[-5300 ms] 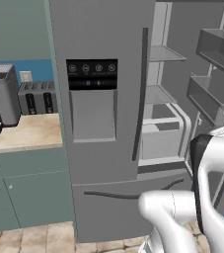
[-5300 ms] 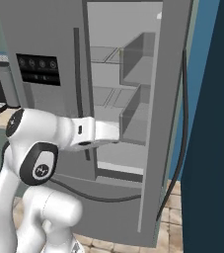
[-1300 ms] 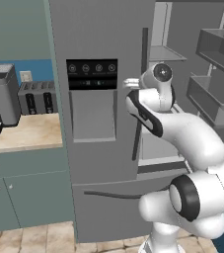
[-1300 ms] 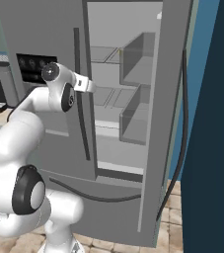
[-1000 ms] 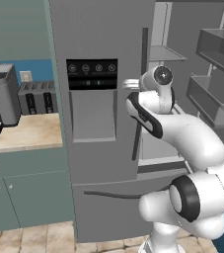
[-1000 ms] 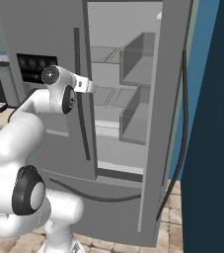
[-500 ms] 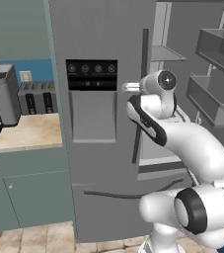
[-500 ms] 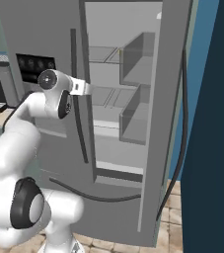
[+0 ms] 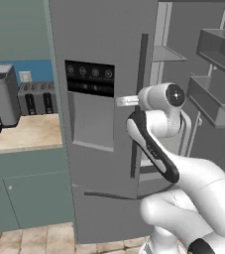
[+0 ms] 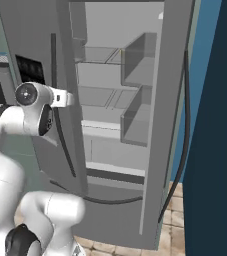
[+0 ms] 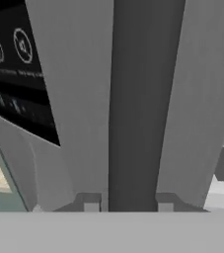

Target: There is a bowl on the dining counter. Grab a lemon wedge from the fridge and place it in the bowl. Then get the liquor bottle and glass cup from the cabinet and place them next to the bowl.

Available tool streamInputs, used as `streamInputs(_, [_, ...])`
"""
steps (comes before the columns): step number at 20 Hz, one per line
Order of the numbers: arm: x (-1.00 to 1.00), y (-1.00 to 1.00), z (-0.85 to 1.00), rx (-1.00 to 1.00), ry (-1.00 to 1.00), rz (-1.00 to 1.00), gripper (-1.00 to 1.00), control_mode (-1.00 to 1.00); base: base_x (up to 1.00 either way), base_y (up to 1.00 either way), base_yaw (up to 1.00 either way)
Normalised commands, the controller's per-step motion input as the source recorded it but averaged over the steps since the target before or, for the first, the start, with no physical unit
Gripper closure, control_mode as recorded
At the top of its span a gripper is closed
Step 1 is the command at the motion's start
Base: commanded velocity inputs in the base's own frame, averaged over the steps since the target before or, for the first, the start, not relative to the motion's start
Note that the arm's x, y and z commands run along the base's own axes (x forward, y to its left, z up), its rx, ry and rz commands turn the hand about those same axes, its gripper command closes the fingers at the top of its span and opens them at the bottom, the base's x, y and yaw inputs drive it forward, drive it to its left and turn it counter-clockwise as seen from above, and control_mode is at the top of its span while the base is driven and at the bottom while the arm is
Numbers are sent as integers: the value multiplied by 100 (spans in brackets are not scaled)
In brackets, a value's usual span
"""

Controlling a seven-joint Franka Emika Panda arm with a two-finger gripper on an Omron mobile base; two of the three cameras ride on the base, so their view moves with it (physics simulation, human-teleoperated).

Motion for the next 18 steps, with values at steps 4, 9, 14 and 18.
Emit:
streamInputs(4, [-67, 73, -7, 0, 0, 13, 100, -100, 0, 0, 0])
streamInputs(9, [-23, 69, 2, 3, 3, 7, -100, -100, 0, 0, 0])
streamInputs(14, [-46, -5, 22, 11, 1, 1, -100, -100, 0, 0, 0])
streamInputs(18, [-90, -49, 25, 18, 0, 0, -100, -100, 0, 0, 0])
